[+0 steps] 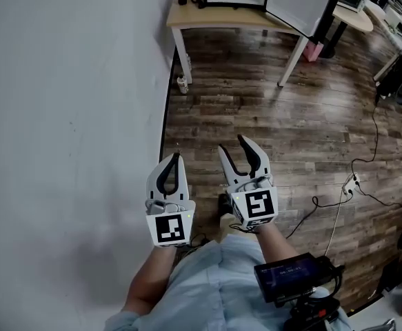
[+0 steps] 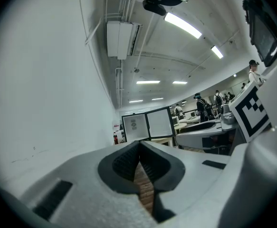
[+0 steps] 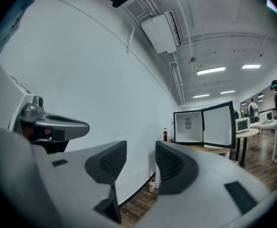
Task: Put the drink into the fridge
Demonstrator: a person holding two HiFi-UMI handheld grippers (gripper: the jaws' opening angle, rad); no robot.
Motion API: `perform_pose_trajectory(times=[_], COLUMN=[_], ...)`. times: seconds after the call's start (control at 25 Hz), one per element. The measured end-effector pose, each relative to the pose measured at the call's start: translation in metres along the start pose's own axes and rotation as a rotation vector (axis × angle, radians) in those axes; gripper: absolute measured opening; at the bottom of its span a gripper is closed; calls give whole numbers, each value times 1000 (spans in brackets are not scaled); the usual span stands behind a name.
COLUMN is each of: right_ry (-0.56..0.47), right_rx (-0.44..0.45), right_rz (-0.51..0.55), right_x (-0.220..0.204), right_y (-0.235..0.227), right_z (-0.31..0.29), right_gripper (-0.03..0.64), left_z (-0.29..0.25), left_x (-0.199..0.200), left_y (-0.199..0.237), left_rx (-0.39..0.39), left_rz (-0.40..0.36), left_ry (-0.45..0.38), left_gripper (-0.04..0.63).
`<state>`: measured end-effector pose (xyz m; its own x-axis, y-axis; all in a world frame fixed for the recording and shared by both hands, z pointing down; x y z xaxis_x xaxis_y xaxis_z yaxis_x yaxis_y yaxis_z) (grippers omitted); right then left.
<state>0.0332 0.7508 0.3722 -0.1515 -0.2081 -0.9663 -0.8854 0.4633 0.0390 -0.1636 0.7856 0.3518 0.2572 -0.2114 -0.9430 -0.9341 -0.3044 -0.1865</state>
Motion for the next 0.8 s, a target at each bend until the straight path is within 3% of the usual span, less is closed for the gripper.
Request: perform_pose_trajectory(times=[0.4, 0.8], right_ry=[-5, 22], right_rx=[37, 52], right_rz=[17, 31], right_x=[27, 41], right_y=[-79, -100], right_z=[-83, -164], right_gripper=[195, 195], left_z=[-103, -173], left_x=[44, 45], left_y=[7, 46], left_rx=[47, 49], left_rz=[10, 52], left_ry=[0, 19], left_gripper=[8, 8])
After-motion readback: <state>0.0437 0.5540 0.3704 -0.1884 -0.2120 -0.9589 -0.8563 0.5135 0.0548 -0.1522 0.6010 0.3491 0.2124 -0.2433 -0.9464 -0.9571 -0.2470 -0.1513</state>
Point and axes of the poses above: the fingertips, and each gripper's own axes: z backward along the fingers, y to its left, x out of its top, the point moved 10 cm from there along z, backward along the fingers, and after that the axes turned 15 degrees about y, right-handed, at the moved point
